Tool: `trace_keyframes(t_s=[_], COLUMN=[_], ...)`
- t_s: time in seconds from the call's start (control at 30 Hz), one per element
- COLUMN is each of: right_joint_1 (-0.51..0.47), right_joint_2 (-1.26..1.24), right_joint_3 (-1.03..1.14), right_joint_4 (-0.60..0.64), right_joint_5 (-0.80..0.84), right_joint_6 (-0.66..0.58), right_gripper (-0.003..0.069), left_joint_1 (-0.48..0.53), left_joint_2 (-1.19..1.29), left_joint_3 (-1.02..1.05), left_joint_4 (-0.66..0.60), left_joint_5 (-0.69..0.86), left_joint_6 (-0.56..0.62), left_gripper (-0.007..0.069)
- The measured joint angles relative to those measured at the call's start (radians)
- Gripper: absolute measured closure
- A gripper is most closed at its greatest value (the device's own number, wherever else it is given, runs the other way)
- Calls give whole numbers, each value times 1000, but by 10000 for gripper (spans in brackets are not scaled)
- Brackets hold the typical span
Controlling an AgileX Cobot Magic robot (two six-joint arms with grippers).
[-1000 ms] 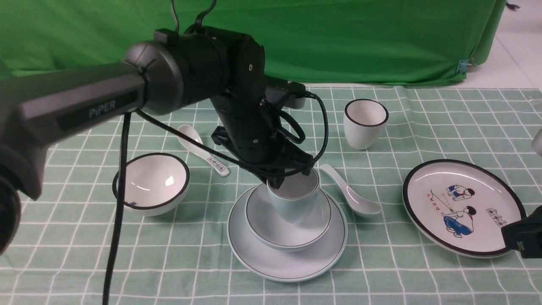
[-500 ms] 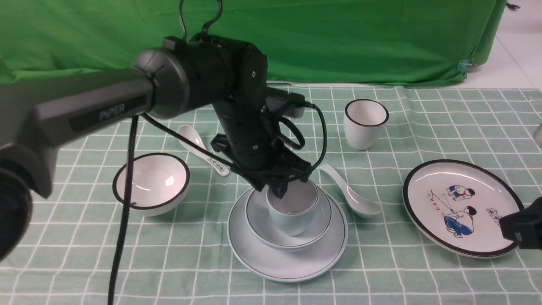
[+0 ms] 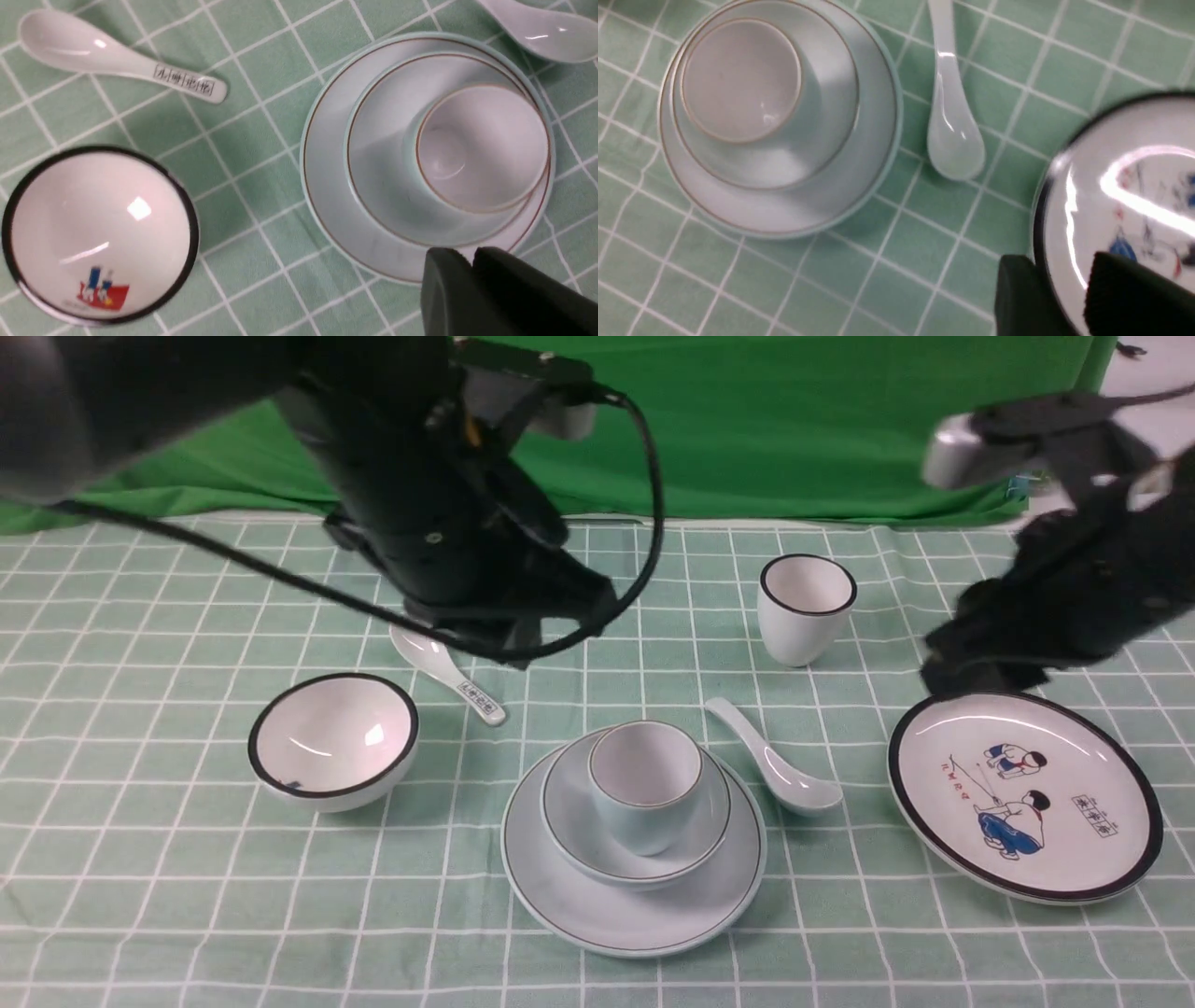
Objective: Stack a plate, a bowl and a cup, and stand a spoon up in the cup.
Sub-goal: Use the right arm to grab a blue soup spoon
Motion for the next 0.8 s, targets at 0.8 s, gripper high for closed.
trace_keyframes(t_s=[0.8], right_joint_1=[88], right_joint_2=[690], right_joint_3=[-512], right_joint_4=[-28], right_joint_5=[-2], right_joint_6=[45], right_gripper=[186], left_joint_1=[0], left_joint_2=[-697], left_joint_3=[675], left_joint_4=[-31], left_joint_5=[-156], left_joint_6=[-221], left_gripper=[616])
